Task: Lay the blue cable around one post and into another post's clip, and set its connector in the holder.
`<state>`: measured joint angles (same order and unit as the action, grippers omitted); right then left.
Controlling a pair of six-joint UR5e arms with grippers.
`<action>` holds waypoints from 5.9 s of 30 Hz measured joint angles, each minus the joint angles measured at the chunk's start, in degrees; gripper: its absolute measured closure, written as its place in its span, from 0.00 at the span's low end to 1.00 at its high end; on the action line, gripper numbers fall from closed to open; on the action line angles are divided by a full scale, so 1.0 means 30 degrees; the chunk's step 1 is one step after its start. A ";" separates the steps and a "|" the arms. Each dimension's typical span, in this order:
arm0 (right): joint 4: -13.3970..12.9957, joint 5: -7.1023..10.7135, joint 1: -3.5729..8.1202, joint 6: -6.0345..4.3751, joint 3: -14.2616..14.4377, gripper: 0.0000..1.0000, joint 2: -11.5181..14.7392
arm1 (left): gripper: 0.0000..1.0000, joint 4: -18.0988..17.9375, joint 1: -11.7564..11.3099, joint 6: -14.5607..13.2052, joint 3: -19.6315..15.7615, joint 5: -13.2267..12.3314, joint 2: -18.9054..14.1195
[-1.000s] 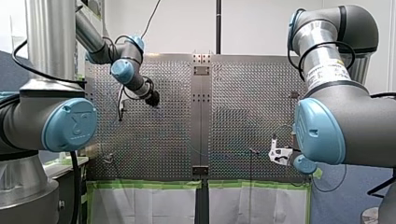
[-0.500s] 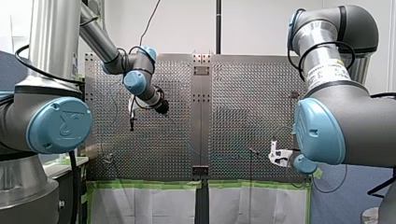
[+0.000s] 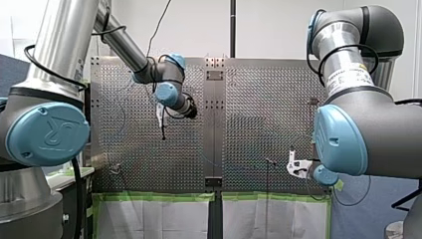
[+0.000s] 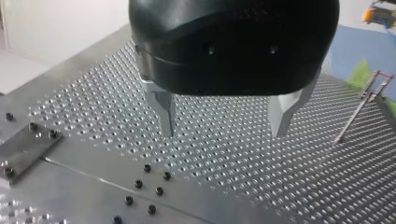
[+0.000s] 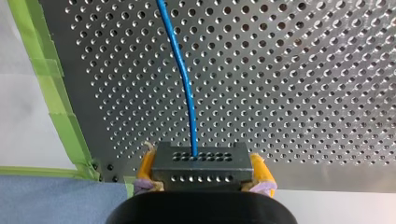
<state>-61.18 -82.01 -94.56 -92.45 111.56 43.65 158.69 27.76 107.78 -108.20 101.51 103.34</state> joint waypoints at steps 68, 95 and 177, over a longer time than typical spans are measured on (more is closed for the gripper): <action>-0.0497 0.1874 0.0866 0.0517 0.0213 1.00 -0.0040 | 0.00 -0.9375 0.4133 -0.4573 0.2660 0.1670 1.1646; -0.0449 0.1873 0.0831 0.0516 0.0213 1.00 -0.0035 | 0.00 -0.8106 0.4575 -0.4823 0.5405 0.1995 1.4984; -0.0353 0.1901 0.0917 0.0663 0.0213 1.00 -0.0045 | 0.93 -0.8448 0.3994 -0.4718 0.7121 0.3938 1.4157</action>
<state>-62.24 -76.30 -91.81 -90.46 112.20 43.52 133.35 39.75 93.62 -86.84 113.33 145.81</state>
